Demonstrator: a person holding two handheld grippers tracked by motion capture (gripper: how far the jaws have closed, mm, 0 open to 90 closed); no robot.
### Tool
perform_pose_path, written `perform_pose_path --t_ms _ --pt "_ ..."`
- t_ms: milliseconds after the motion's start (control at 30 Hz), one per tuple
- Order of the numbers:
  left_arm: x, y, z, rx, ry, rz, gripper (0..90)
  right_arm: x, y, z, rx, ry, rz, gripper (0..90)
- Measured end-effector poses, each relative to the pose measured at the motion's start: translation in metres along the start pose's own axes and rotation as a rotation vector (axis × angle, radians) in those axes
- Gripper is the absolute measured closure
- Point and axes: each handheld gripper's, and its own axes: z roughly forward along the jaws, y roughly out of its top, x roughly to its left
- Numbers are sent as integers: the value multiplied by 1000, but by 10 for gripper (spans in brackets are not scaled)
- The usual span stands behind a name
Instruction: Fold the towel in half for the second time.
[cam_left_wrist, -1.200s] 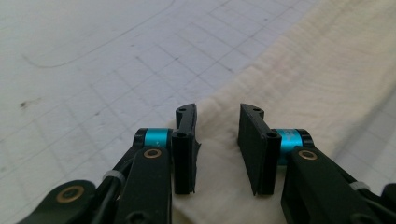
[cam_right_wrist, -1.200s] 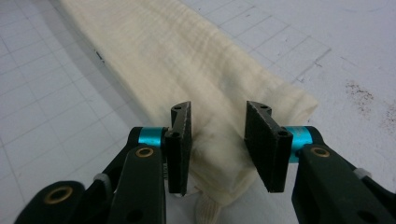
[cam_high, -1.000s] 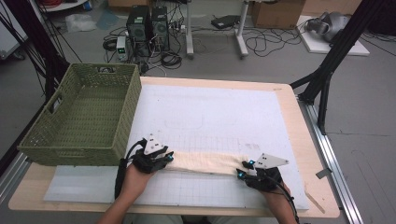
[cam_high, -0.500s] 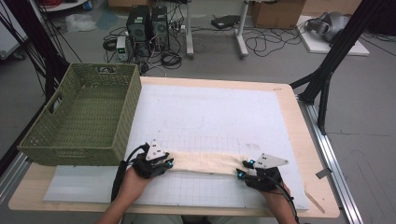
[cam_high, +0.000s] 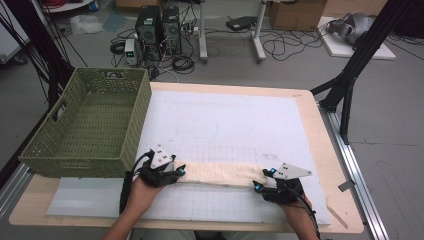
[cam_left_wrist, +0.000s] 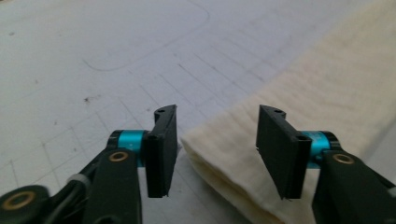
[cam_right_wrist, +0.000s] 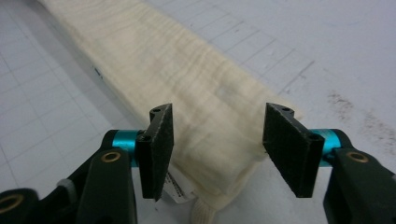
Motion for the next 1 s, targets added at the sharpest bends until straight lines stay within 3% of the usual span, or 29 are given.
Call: perform_pose_path --t_ms 133,333,633,833,1000 --pt "9 2 -6 -98 1 -64 315 -4 3 -9 -45 -26 40 356" --pt "12 4 -8 -138 -5 -89 200 -12 3 -21 -93 -65 84 317" --pt "15 6 -11 -176 -36 -105 196 -22 0 -33 -113 -146 101 251" --pt "13 10 -13 -205 -51 -92 196 -28 -3 -35 -102 -197 121 127" --pt "12 9 -11 -198 -66 -77 196 -34 -4 -41 -114 -217 137 116"
